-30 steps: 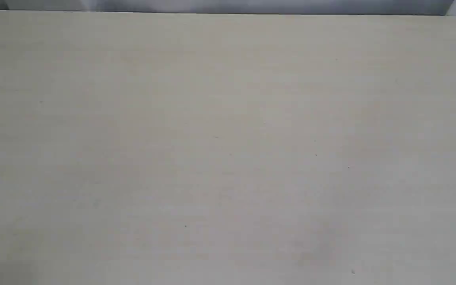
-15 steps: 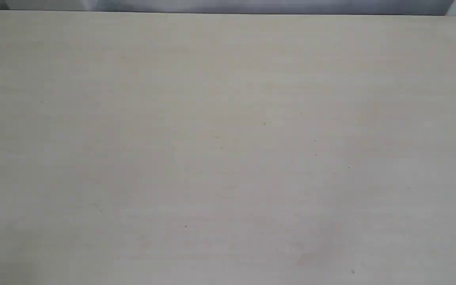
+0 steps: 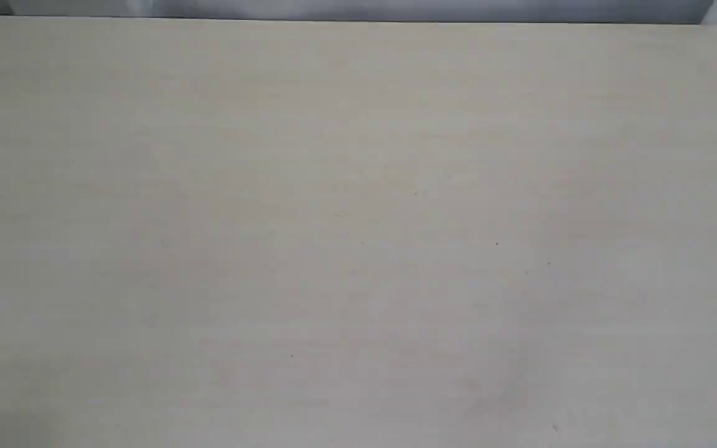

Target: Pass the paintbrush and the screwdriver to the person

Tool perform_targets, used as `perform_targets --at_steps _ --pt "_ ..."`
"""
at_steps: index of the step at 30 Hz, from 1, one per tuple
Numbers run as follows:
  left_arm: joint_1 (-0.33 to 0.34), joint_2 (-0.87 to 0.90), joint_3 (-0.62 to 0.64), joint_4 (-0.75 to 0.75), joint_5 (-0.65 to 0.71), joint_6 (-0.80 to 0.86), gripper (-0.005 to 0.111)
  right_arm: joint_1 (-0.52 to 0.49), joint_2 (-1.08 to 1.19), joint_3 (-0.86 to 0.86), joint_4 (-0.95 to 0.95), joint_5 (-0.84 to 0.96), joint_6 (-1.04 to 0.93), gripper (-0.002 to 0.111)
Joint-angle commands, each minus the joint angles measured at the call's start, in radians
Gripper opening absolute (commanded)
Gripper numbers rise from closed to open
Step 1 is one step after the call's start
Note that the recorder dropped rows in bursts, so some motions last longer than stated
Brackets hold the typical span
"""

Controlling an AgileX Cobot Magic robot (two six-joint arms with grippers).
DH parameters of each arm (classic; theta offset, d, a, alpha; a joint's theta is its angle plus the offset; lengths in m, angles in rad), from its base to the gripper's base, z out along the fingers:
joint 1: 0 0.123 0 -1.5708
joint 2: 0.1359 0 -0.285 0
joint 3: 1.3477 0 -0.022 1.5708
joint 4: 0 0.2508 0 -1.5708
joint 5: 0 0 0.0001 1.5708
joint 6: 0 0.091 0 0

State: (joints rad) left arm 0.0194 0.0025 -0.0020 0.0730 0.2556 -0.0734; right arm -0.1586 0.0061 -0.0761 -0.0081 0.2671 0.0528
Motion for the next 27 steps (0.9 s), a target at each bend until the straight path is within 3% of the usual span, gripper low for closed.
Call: perform_targets --at_steps 1,12,27 --pt "-0.008 -0.002 0.002 -0.003 -0.008 -0.002 0.000 -0.003 -0.006 0.004 0.001 0.068 -0.016 0.004" --pt "-0.008 -0.002 0.002 -0.003 -0.008 -0.002 0.000 0.112 -0.006 0.004 -0.001 0.122 -0.053 0.004" --pt "-0.008 -0.002 0.002 -0.006 -0.005 -0.002 0.000 0.112 -0.006 0.012 -0.004 0.134 -0.069 0.004"
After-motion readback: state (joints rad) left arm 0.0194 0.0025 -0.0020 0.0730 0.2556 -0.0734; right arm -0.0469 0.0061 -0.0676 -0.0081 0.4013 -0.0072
